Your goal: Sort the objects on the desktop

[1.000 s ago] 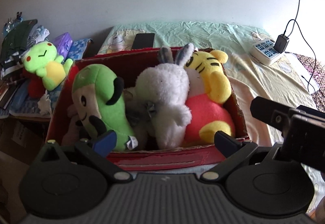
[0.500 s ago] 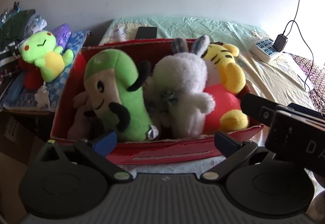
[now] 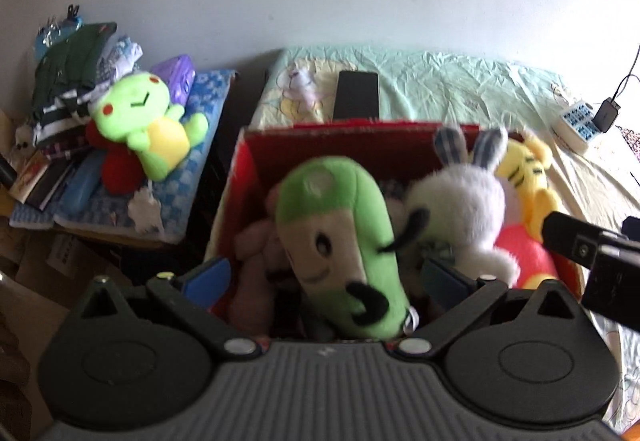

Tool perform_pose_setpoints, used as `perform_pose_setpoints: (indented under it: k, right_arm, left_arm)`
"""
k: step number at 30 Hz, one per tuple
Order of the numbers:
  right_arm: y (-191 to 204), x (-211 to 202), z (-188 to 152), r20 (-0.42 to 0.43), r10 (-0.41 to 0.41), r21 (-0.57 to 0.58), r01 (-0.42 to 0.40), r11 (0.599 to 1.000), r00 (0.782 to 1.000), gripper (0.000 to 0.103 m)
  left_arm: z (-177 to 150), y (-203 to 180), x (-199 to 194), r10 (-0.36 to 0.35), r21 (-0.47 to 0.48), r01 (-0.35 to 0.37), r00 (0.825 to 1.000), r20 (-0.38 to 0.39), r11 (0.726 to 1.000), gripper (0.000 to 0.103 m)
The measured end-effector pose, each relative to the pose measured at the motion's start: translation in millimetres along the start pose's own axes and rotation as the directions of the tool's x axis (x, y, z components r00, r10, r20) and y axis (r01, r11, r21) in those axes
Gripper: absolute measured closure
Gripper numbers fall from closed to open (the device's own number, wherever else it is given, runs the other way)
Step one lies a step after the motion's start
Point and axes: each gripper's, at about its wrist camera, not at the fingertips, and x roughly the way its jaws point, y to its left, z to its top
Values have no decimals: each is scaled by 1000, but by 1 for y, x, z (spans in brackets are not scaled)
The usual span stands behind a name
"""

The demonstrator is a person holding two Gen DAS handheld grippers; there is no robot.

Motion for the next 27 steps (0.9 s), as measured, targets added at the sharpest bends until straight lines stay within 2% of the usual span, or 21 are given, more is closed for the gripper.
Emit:
perform_pose_setpoints:
  k: [2, 7, 10, 13, 15, 19, 24, 27]
  right_arm:
    - [5, -3, 13, 12, 1, 20, -1, 1000, 1000, 11]
    - [16, -9, 42, -34, 1, 9, -1, 1000, 999, 11]
    - [7, -16, 43, 6, 56, 70, -57, 996, 998, 11]
    - [-5, -15, 37, 15, 103, 166, -104, 981, 995, 11]
    - [-5, -11, 33, -6, 60, 166, -58, 984, 998, 11]
    - [-6, -9, 25, -4, -29, 78, 29, 997, 1000, 14]
    - [-28, -2, 8, -111, -14, 41, 19, 999, 994, 21]
    - [-44, 2, -6, -197, 19, 35, -12, 999, 980, 26]
  left_arm:
    - [12, 5, -4, 24, -8, -24, 999, 24, 1000, 1]
    - [43, 15, -10, 43, -29, -42, 999, 29, 999, 1]
    - [47, 13, -16, 51, -7, -50, 997, 53, 999, 1]
    - [45, 9, -16, 20, 11, -20, 999, 38, 1000, 1]
    - [44, 7, -13, 2, -3, -2, 1000, 18, 1000, 1]
    - [31, -5, -6, -3, -12, 2, 1000, -8, 1000, 1]
    - [5, -21, 8, -81, -22, 79, 991, -103, 997, 1]
    - [-7, -31, 11, -86, -13, 85, 990, -115, 996, 1]
